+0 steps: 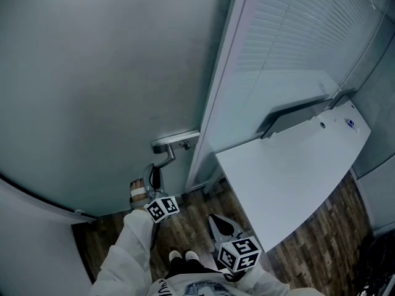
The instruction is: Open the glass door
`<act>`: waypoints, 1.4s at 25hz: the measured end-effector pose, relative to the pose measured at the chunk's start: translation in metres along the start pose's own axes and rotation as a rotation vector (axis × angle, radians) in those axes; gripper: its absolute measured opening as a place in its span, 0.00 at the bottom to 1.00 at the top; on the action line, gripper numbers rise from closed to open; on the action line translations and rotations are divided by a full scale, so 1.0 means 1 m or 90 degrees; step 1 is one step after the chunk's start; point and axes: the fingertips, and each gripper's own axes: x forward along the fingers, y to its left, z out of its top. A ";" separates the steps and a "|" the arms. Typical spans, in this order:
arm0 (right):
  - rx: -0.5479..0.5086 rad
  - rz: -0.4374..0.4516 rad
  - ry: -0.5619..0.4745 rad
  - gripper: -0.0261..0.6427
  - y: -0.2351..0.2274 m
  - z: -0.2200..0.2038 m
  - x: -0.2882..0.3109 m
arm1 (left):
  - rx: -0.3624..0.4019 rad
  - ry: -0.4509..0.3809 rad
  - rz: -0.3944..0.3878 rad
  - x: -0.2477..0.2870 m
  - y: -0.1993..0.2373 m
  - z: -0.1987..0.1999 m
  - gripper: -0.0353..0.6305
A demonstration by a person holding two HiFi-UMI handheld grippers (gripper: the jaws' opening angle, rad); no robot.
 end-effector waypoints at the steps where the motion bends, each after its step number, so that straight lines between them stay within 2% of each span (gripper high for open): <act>1: 0.000 0.003 -0.002 0.05 0.000 0.000 0.001 | 0.001 -0.001 0.000 -0.002 -0.003 -0.001 0.21; 5: 0.002 0.013 -0.004 0.05 0.001 -0.001 0.000 | -0.003 0.002 -0.004 -0.015 -0.008 0.003 0.21; 10: 0.004 0.024 -0.006 0.05 0.005 -0.002 -0.006 | 0.027 0.014 -0.017 -0.037 -0.011 0.005 0.21; 18: 0.014 0.034 -0.009 0.05 0.001 -0.003 -0.016 | 0.042 0.038 -0.029 -0.061 -0.013 0.006 0.20; 29: 0.029 0.076 -0.005 0.05 0.008 -0.010 -0.020 | 0.150 0.066 -0.012 -0.092 0.002 0.016 0.21; 35: 0.034 0.089 -0.014 0.05 0.006 -0.009 -0.025 | 0.189 0.080 -0.002 -0.106 0.010 0.021 0.23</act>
